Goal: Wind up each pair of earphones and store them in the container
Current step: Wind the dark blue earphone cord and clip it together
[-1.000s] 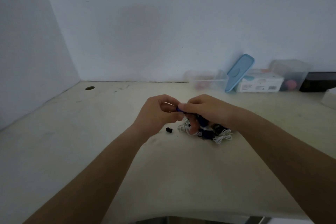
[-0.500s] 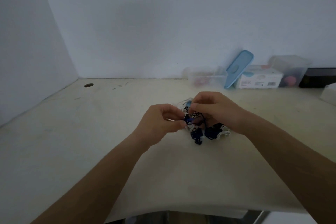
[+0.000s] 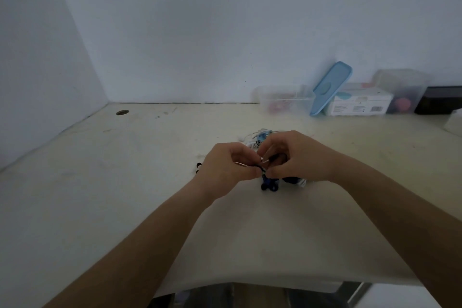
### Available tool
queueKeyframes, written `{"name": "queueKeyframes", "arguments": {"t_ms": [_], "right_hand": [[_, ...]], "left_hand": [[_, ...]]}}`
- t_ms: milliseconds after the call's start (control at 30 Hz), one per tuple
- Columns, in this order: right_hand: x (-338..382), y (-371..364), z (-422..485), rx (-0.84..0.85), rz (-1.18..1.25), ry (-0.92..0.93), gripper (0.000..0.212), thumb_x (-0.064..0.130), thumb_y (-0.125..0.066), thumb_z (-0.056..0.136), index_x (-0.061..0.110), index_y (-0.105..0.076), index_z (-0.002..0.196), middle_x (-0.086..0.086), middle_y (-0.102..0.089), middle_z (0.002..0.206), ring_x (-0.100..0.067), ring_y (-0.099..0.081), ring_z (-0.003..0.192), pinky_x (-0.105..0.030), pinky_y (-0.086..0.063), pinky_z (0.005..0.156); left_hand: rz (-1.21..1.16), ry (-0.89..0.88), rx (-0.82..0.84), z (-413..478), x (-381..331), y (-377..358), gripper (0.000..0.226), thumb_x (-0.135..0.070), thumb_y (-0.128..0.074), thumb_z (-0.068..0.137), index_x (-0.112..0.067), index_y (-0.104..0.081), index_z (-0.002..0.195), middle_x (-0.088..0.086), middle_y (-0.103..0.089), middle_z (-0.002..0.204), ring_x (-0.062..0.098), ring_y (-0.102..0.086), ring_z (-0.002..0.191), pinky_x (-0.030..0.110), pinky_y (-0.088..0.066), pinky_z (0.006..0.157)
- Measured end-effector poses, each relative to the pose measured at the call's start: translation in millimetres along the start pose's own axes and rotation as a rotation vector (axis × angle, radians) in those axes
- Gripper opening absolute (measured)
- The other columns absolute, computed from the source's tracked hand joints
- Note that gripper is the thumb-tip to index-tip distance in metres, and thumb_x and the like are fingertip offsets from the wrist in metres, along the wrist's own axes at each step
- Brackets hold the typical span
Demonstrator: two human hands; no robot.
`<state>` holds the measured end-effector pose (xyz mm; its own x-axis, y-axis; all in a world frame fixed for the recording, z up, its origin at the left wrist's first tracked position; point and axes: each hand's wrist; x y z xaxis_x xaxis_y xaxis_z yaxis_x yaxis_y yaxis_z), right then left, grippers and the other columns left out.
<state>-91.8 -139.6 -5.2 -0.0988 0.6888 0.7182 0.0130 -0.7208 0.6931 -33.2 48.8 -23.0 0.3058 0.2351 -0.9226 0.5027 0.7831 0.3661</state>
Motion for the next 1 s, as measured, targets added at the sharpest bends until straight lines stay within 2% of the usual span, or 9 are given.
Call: {"name": "queueKeyframes", "arguments": {"t_ms": [100,233,400,467,567,700,833,933,1000], "right_hand": [[1,-4,0,-0.044,-0.101,0.016,0.036,0.012,-0.084,0.072,0.023,-0.068,0.102,0.009,-0.074,0.092,-0.001,-0.070,0.077,-0.014,-0.055,0.072],[0,-4,1,-0.112,-0.151,0.054,0.025,0.011,-0.075,0.078,0.025,-0.068,0.098,0.013,-0.071,0.086,0.001,-0.068,0.079,-0.013,-0.051,0.072],[7,-2,-1,-0.162,-0.402,0.139,0.030,0.019,-0.072,0.077,0.031,-0.068,0.104,0.014,-0.057,0.100,-0.001,-0.057,0.089,-0.014,-0.044,0.077],[10,-4,0,-0.122,-0.336,0.154,0.029,0.017,-0.073,0.079,0.028,-0.070,0.106,0.013,-0.066,0.099,0.000,-0.063,0.088,-0.015,-0.048,0.077],[13,-7,3,-0.103,-0.150,0.135,0.025,0.019,-0.076,0.082,0.025,-0.071,0.106,0.011,-0.075,0.091,-0.002,-0.070,0.083,-0.025,-0.058,0.082],[15,-7,14,-0.193,-0.030,0.126,0.013,0.015,-0.074,0.086,0.020,-0.073,0.099,0.008,-0.076,0.080,-0.005,-0.072,0.072,-0.025,-0.058,0.076],[16,-2,28,-0.220,0.018,0.074,0.012,0.017,-0.063,0.095,0.022,-0.074,0.099,0.020,-0.065,0.057,0.001,-0.057,0.049,-0.009,-0.043,0.055],[16,-1,39,-0.204,0.018,0.048,0.013,0.017,-0.062,0.096,0.018,-0.075,0.099,0.022,-0.063,0.053,0.003,-0.054,0.046,-0.007,-0.043,0.054],[17,-4,49,-0.166,0.065,0.021,0.012,0.016,-0.063,0.095,0.016,-0.076,0.096,0.012,-0.070,0.062,0.001,-0.054,0.047,-0.013,-0.047,0.055]], "left_hand": [[0.027,0.002,-0.026,-1,0,1,0.017,-0.002,-0.083,0.074,-0.008,-0.076,0.088,0.002,-0.077,0.086,0.006,-0.071,0.074,0.011,-0.049,0.067],[0.158,-0.024,-0.014,0,2,4,0.014,-0.006,-0.084,0.073,-0.014,-0.078,0.082,-0.003,-0.076,0.081,-0.002,-0.065,0.066,0.009,-0.048,0.066],[0.160,-0.052,-0.055,-3,3,1,0.018,-0.004,-0.086,0.070,-0.011,-0.074,0.081,-0.003,-0.074,0.076,0.001,-0.066,0.061,0.010,-0.048,0.061],[0.038,-0.061,-0.121,-3,1,1,0.018,-0.001,-0.086,0.070,-0.004,-0.072,0.081,0.002,-0.075,0.075,0.007,-0.069,0.064,0.014,-0.052,0.063],[-0.122,-0.017,-0.175,-2,-3,3,0.017,-0.005,-0.083,0.075,0.002,-0.071,0.085,0.009,-0.073,0.073,0.008,-0.066,0.060,0.018,-0.054,0.060],[-0.153,0.027,-0.170,2,-7,18,0.012,-0.019,-0.072,0.089,-0.006,-0.074,0.090,0.007,-0.076,0.081,0.016,-0.071,0.071,0.027,-0.058,0.068],[0.109,-0.009,-0.319,20,8,57,0.002,-0.017,-0.073,0.086,-0.018,-0.075,0.086,-0.003,-0.075,0.078,0.006,-0.067,0.063,0.014,-0.049,0.056],[0.392,0.009,-0.227,30,21,76,0.010,-0.015,-0.075,0.083,-0.025,-0.076,0.084,-0.012,-0.073,0.077,-0.006,-0.063,0.062,0.007,-0.042,0.061],[0.539,0.025,-0.148,35,25,78,0.011,-0.017,-0.075,0.084,-0.027,-0.077,0.087,-0.017,-0.071,0.080,-0.013,-0.061,0.067,0.002,-0.039,0.060]]}}
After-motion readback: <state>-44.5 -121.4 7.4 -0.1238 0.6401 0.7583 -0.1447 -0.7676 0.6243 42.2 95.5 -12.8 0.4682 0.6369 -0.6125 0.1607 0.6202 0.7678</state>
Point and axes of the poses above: each hand's wrist, its own z-axis towards the middle knuckle, its own y-axis out of the back of the hand, x = y × z
